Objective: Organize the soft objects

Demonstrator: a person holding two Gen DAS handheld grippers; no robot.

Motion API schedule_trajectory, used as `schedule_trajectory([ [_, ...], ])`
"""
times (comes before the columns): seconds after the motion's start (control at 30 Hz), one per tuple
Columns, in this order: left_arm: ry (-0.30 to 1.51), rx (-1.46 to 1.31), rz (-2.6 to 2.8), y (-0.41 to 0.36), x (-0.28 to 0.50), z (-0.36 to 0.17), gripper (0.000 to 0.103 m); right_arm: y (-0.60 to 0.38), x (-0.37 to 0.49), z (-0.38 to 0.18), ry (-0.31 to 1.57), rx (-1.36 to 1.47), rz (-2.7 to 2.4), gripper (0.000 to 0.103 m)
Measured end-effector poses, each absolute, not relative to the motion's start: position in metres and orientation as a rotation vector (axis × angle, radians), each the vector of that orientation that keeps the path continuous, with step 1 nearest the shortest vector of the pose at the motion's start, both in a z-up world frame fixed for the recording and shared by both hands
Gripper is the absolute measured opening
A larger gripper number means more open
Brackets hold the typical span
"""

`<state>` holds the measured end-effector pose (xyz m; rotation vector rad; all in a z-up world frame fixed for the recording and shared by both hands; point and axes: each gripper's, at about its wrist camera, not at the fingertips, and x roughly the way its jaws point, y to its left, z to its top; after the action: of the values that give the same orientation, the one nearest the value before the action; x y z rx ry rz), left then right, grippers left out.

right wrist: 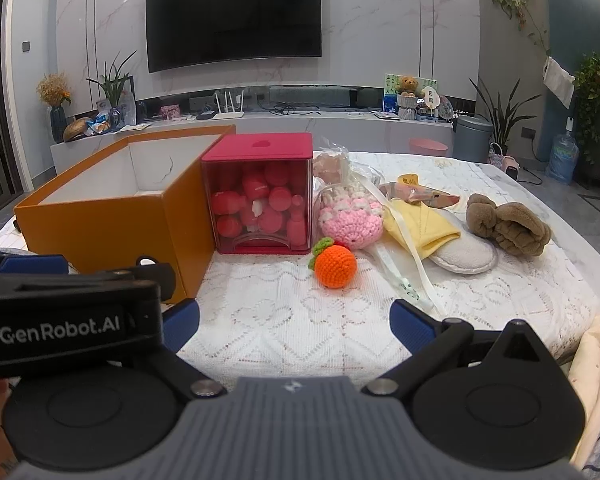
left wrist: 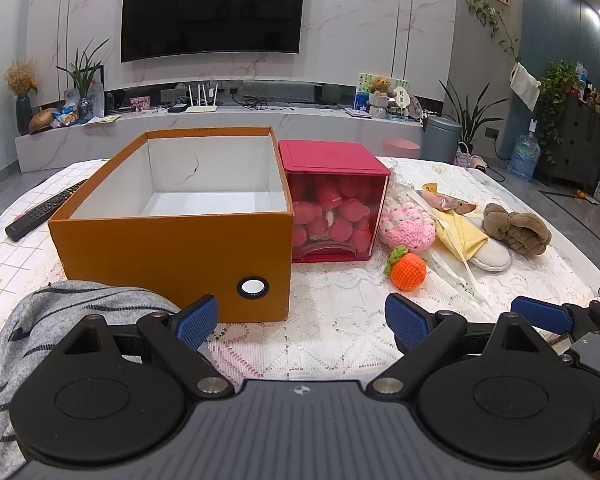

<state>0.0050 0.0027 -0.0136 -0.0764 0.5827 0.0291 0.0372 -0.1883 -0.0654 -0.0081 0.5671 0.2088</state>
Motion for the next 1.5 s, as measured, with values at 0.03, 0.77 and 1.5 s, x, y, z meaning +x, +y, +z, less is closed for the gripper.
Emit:
schedule_trajectory([
  [0.03, 0.583, -0.077, 0.030, 0.003, 0.005, -0.013, 0.103, -0.188, 0.037, -0.065, 0.567, -0.009, 0.209, 0.100],
  [0.77, 0.600, -0.063, 0.032, 0.003, 0.007, -0.019, 0.103, -0.187, 0.038, -0.067, 0.581, -0.034, 0.214, 0.099],
  [1.5, 0.554, -0.063, 0.022, -0.003, 0.001, -0.004, 0.103, -0.195, 0.036, -0.059, 0.528, -0.191, 0.151, 0.100],
])
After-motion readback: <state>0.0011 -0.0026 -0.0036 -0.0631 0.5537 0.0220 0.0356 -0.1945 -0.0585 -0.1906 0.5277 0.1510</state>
